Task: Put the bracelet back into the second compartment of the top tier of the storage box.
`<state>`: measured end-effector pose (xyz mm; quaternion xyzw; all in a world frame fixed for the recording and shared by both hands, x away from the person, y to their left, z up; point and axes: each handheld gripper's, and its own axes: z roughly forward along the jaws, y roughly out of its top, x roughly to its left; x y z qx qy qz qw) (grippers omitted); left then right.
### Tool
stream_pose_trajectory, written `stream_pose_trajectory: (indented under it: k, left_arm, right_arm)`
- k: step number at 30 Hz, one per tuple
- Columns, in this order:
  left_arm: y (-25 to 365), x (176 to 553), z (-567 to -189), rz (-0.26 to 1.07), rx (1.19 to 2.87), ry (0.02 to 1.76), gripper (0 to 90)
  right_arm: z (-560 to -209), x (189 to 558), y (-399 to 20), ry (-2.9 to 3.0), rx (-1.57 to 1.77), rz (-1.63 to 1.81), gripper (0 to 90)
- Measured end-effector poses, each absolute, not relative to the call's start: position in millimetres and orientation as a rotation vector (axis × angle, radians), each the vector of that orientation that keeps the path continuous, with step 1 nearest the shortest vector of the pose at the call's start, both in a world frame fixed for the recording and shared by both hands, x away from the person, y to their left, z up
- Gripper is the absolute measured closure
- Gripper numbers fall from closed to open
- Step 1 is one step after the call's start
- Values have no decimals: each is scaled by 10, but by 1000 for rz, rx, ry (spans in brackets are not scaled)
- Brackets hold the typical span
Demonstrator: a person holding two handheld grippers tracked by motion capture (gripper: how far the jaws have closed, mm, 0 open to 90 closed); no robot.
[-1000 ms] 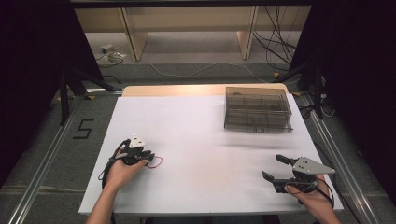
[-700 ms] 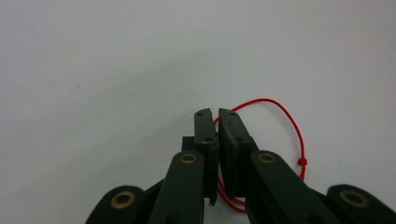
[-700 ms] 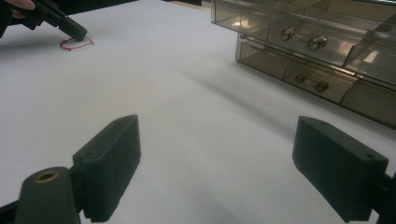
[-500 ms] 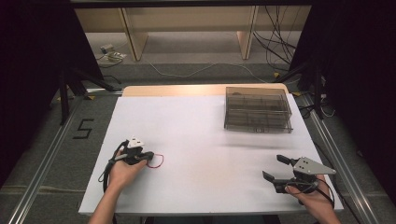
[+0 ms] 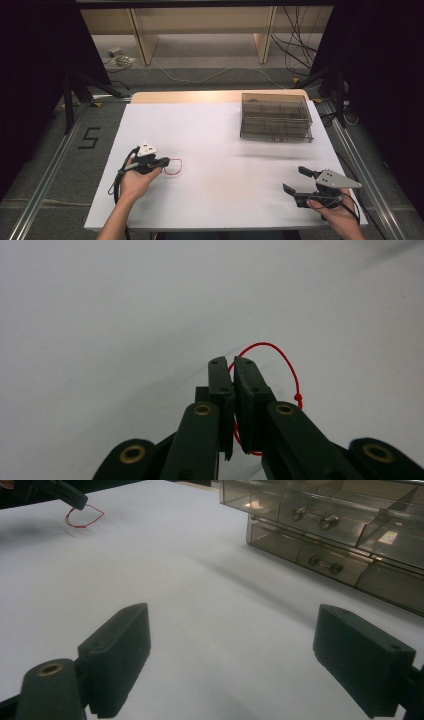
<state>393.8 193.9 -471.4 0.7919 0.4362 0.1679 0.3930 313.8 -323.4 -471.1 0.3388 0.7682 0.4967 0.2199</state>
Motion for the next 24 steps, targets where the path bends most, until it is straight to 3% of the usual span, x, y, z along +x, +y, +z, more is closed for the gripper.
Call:
stream_pose_trajectory:
  k: [24]
  left_arm:
    - [1712,3910,-4531,457,1980,1024,867]
  right_arm:
    - [-4718,3130,-3239,2123,944,1368,161]
